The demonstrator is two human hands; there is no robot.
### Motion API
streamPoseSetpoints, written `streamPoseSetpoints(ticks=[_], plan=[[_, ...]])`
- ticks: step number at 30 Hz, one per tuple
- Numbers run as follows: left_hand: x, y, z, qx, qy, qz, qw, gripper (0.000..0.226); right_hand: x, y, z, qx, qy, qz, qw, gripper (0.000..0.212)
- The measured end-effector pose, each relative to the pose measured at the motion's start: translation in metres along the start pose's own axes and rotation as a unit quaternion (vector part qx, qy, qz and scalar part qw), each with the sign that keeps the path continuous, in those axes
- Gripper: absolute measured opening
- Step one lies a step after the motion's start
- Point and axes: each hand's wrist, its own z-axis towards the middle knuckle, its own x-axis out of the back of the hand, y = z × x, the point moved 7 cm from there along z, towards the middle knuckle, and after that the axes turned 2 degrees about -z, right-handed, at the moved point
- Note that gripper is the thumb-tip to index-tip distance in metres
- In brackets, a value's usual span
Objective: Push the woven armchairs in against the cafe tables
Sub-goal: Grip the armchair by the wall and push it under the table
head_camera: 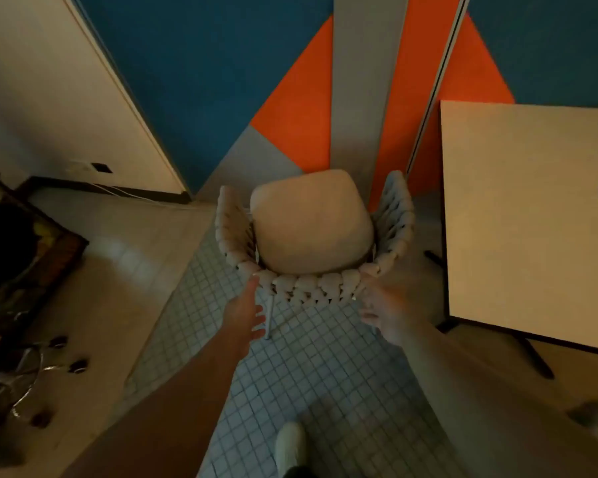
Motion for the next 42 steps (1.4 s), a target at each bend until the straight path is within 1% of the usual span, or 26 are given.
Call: streamPoseSetpoints(ticks=[3,6,9,13,17,20,21,26,27,30,32,38,42], plan=[[-0.005,-0.004,0.033,0.006,0.008,0.007,1.0,0.074,-0.004,0.012,0.031,-0.018,0.015,0.004,1.0,0.078],[-0.014,-0.007,0.063,0.013,0.005,0.0,1.0,0.067,-0.006,0.024,0.06,-0.044,0.034,0.032,0.998,0.083],[-0.023,-0.003,0.096,0.013,0.003,-0.023,1.0,0.056,-0.009,0.026,0.085,-0.058,0.052,0.084,0.993,0.077],[-0.031,0.0,0.133,0.016,-0.008,-0.071,0.997,0.06,-0.018,0.022,0.111,-0.057,0.08,0.143,0.985,0.068],[-0.036,0.003,0.155,0.037,-0.014,-0.134,0.99,0.071,-0.024,0.017,0.131,-0.055,0.109,0.193,0.974,0.063],[-0.04,0.002,0.165,0.047,-0.016,-0.155,0.987,0.072,-0.022,0.019,0.141,-0.053,0.127,0.209,0.968,0.059],[-0.043,0.002,0.168,0.05,-0.027,-0.154,0.986,0.069,-0.021,0.02,0.144,-0.055,0.131,0.209,0.968,0.06],[-0.06,0.0,0.175,0.087,-0.059,-0.109,0.988,0.04,-0.019,0.019,0.154,-0.066,0.143,0.214,0.964,0.06],[-0.061,-0.001,0.176,0.093,-0.059,-0.109,0.988,0.039,-0.02,0.017,0.155,-0.07,0.143,0.218,0.963,0.059],[-0.064,-0.004,0.179,0.102,-0.047,-0.115,0.987,0.056,-0.02,0.016,0.157,-0.092,0.146,0.234,0.957,0.057],[-0.068,-0.006,0.179,0.115,-0.046,-0.127,0.984,0.062,-0.018,0.014,0.157,-0.113,0.152,0.247,0.95,0.057],[-0.068,-0.016,0.19,0.108,-0.028,-0.158,0.981,0.065,-0.016,0.009,0.16,-0.141,0.164,0.288,0.933,0.059],[-0.065,-0.019,0.198,0.086,-0.033,-0.145,0.985,0.058,-0.018,0.009,0.156,-0.144,0.175,0.306,0.925,0.056]])
